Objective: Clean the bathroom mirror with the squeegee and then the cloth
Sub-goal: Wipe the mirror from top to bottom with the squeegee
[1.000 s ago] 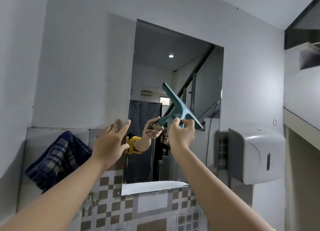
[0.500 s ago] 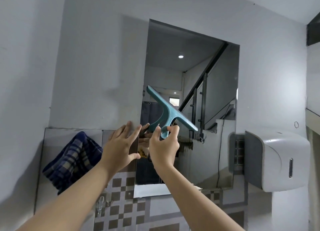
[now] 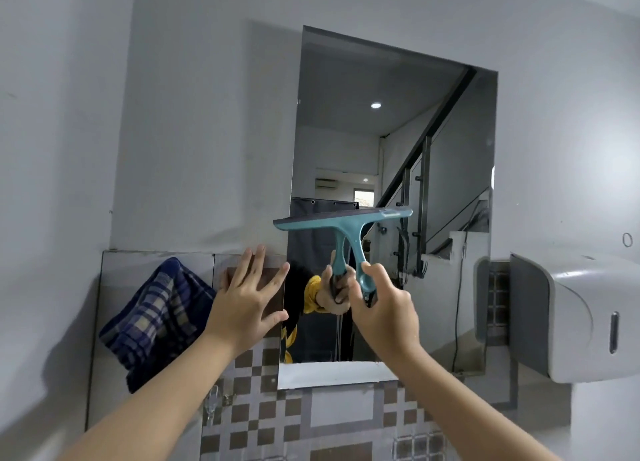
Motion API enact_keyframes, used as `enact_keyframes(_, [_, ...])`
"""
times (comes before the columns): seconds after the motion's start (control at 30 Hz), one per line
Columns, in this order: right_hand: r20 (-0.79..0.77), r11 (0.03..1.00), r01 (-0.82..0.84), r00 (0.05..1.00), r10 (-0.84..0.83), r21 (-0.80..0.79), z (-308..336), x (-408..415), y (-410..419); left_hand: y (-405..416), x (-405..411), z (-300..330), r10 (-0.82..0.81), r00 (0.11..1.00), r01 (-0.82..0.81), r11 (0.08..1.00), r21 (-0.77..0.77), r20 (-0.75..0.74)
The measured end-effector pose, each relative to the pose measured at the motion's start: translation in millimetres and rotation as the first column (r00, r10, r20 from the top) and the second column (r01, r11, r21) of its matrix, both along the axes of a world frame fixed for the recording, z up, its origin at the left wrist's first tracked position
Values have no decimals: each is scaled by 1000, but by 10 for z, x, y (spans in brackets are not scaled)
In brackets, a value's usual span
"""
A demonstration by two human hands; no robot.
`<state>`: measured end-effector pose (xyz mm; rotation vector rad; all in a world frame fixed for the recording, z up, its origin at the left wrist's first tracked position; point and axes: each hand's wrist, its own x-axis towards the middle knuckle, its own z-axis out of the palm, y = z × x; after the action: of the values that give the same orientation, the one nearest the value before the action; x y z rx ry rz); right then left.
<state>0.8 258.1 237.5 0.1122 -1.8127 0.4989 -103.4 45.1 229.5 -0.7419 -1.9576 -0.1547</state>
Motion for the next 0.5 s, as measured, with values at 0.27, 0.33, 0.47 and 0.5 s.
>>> enact_keyframes(0.27, [-17, 978, 90, 996, -88, 187, 181, 89, 465, 11, 19, -22, 63, 998, -63, 998, -15, -15])
enact_keyframes(0.33, [-8, 971, 84, 996, -84, 225, 221, 121, 597, 25, 33, -26, 75, 997, -75, 997, -13, -8])
enact_keyframes(0.47, [29, 956, 92, 994, -104, 278, 274, 222, 916, 29, 25, -36, 74, 997, -74, 997, -9, 19])
enact_keyframes(0.5, [31, 954, 97, 993, -110, 283, 284, 251, 995, 27, 21, -38, 71, 997, -70, 997, -8, 25])
